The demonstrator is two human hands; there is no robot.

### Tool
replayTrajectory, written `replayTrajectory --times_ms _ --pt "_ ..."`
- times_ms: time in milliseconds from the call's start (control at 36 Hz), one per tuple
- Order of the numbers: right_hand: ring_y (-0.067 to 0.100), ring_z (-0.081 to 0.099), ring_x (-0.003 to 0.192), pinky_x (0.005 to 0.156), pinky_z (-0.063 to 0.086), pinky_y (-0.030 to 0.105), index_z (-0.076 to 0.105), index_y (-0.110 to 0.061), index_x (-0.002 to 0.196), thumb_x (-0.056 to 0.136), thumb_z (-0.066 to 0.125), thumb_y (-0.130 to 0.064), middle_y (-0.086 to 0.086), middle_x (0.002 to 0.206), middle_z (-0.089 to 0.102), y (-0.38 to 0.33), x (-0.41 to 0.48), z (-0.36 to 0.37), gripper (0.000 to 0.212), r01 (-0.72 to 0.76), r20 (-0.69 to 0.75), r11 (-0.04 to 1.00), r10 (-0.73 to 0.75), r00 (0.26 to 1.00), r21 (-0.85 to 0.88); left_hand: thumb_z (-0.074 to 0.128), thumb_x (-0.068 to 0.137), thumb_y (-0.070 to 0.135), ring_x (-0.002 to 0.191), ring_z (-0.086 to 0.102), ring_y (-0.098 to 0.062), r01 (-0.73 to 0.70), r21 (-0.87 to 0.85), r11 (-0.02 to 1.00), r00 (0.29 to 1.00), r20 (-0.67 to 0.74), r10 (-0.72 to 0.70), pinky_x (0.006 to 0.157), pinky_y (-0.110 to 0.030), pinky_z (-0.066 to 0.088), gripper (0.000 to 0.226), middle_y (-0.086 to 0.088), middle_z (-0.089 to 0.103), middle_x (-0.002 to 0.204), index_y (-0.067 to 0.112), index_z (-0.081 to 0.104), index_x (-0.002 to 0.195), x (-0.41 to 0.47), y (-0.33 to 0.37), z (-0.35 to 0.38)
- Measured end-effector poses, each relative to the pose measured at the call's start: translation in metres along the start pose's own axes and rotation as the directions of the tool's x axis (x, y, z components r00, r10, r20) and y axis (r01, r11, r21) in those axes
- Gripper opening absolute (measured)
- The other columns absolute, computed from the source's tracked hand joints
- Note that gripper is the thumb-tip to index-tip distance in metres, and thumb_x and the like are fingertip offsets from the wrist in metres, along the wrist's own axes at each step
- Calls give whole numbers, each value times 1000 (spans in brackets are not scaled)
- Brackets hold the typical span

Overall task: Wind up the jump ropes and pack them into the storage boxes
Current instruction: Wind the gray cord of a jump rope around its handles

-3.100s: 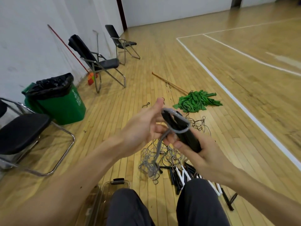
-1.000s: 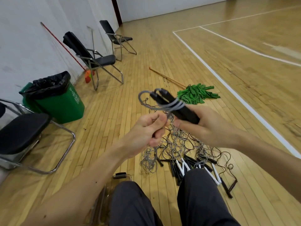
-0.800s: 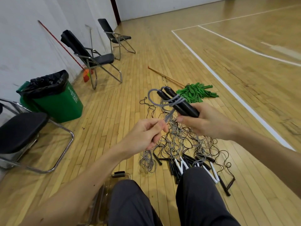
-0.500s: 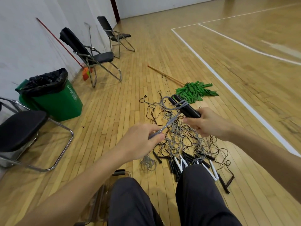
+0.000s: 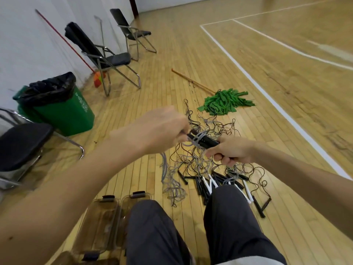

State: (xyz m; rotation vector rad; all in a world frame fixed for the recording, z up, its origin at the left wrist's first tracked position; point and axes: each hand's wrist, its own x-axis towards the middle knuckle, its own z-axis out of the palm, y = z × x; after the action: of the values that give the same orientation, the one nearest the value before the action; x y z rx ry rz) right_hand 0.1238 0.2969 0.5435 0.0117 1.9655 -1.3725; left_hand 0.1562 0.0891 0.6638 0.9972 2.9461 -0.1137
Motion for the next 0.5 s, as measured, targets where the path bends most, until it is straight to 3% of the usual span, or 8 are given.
replayTrajectory --times_ms 194,389,500 --pt "9 28 46 37 24 18 52 -8 95 99 62 -15 -2 59 39 -12 -13 13 13 -65 183 988 90 979 -138 62 96 40 68 54 5 -90 53 995 993 -75 94 76 -26 53 26 10 66 73 17 74 94 3 -9 -20" --pt "7 29 41 36 24 17 55 -8 92 100 61 -19 -3 58 40 -24 -19 33 15 -72 281 966 143 949 -248 64 93 42 69 63 -5 -158 66 985 984 -73 162 76 -34 54 28 9 70 75 18 76 92 8 -9 -28" --pt "7 30 41 37 25 17 57 -8 92 99 63 -19 -2 59 41 -28 -29 41 15 -44 328 945 156 932 -324 69 87 47 65 54 1 -157 70 985 984 -70 162 72 -32 51 30 14 61 67 17 73 86 10 -17 -29"
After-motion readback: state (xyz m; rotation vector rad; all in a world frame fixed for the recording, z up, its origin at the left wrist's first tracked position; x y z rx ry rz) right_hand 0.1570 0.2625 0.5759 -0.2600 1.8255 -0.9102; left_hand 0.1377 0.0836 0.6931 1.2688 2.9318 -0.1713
